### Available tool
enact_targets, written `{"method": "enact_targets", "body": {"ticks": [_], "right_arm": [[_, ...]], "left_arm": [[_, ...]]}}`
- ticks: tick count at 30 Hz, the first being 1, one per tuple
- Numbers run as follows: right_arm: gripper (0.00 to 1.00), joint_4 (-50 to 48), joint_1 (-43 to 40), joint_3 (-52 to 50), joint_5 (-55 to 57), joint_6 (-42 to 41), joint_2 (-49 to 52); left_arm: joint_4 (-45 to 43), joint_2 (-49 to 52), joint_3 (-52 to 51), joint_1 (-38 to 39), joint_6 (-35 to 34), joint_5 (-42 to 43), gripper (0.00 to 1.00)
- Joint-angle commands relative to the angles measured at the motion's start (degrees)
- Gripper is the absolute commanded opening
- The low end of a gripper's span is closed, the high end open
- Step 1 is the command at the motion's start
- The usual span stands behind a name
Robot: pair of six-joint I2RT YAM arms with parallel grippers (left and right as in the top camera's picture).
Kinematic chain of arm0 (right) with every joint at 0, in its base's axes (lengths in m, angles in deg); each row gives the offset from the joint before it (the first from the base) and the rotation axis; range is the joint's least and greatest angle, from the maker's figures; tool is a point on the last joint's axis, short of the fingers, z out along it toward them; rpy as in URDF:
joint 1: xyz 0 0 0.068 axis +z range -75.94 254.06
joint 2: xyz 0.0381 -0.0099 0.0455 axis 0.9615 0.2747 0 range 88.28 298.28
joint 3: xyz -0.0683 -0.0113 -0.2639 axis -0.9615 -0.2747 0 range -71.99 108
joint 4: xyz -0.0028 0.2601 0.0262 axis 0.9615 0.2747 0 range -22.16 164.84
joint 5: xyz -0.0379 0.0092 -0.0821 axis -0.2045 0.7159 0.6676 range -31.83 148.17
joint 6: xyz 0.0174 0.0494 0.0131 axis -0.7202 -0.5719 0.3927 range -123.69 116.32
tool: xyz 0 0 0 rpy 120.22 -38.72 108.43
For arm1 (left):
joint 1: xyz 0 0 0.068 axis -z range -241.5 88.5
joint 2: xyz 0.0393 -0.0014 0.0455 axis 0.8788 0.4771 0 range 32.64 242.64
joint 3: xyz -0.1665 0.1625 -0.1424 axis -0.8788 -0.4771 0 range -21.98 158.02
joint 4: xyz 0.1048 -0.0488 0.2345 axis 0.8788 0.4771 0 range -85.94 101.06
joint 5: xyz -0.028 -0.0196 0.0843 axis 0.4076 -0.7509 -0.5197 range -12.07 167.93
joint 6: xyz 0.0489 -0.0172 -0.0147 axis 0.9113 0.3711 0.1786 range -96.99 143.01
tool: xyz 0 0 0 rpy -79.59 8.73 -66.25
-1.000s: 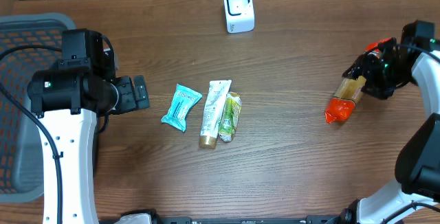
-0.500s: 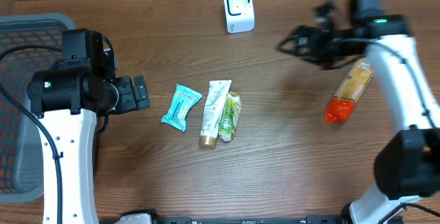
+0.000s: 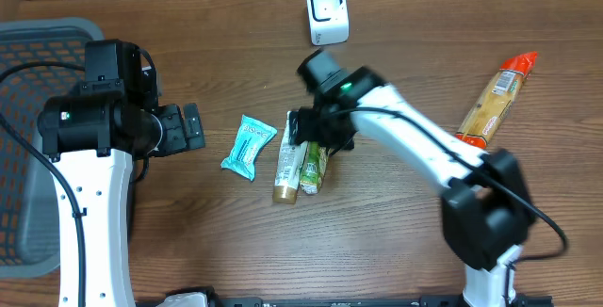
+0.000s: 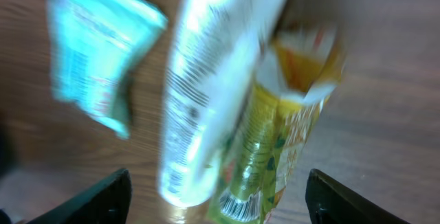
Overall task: Scan the item barcode
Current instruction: 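Swing the right gripper left over the green pouch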
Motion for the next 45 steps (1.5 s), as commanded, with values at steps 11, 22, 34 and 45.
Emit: {"method": "enact_targets", "body": {"ticks": [11, 22, 34, 45], "right_arm": [[0.67, 8.15, -7.41, -0.42, -2.08, 5.05, 5.57], [0.63, 8.57, -15.02, 1.09, -2.54, 20.94, 4.87], [0.62, 6.1, -15.08, 11.37, 6.99, 26.56, 4.81], [0.4, 3.06, -14.29, 8.37, 14.01, 28.83, 5.11]], "left_arm": [[0.15, 0.17, 0.74, -0.31, 1.27, -0.33, 0.99], [0.15, 0.17, 0.74, -0.31, 1.27, -0.33, 1.0], [0.15, 0.17, 0.74, -0.31, 1.27, -0.33, 0.99], [0.15, 0.17, 0.74, -0.31, 1.27, -0.33, 1.0]]}}
